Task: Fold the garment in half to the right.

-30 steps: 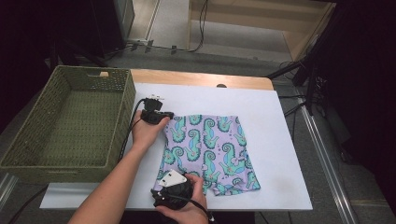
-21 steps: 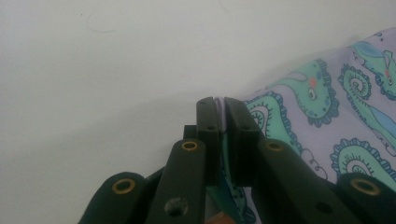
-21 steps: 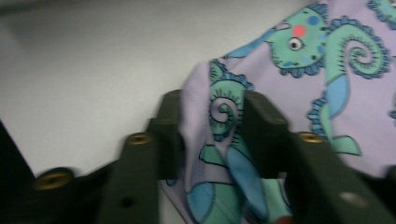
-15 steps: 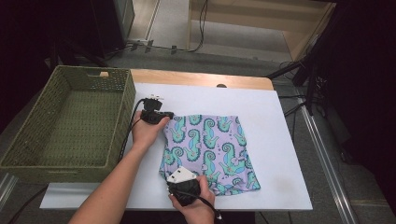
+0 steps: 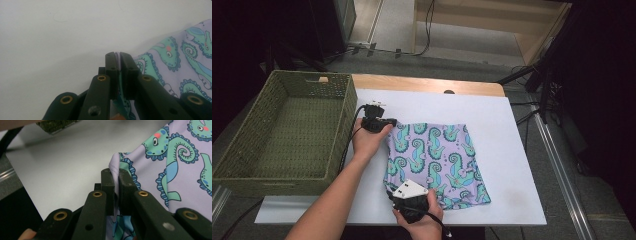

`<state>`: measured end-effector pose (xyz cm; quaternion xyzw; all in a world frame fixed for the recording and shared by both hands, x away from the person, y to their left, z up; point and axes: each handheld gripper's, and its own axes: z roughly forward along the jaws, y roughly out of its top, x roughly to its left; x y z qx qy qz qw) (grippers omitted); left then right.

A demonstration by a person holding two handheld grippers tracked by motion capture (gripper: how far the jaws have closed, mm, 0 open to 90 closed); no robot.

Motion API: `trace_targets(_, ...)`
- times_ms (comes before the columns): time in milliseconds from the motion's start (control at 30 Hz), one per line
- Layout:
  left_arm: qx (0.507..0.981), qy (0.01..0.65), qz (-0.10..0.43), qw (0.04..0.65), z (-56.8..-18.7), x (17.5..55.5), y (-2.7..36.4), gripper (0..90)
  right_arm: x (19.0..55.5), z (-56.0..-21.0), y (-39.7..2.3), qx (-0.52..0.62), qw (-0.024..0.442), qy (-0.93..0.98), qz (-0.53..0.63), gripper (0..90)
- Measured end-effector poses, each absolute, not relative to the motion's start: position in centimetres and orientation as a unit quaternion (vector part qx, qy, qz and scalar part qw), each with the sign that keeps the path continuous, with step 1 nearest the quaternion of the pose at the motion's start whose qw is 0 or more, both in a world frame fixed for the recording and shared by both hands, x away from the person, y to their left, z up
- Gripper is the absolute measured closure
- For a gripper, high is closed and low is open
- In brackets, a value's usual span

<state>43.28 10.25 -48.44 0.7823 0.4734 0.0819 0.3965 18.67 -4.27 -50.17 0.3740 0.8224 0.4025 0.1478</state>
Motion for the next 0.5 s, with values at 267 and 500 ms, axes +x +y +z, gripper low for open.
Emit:
trace_targets(267, 0.789, 0.477, 0.115, 0.371, -47.8, 42.9, 10.5, 84.8, 18.6, -49.8, -3.4, 0.367, 0.148, 0.819, 0.416, 83.4)
trace_targets(500, 0.777, 0.498, 0.151, 0.354, -46.8, 42.5, 11.4, 84.9, 18.8, -49.1, -1.7, 0.354, 0.147, 0.819, 0.428, 83.5)
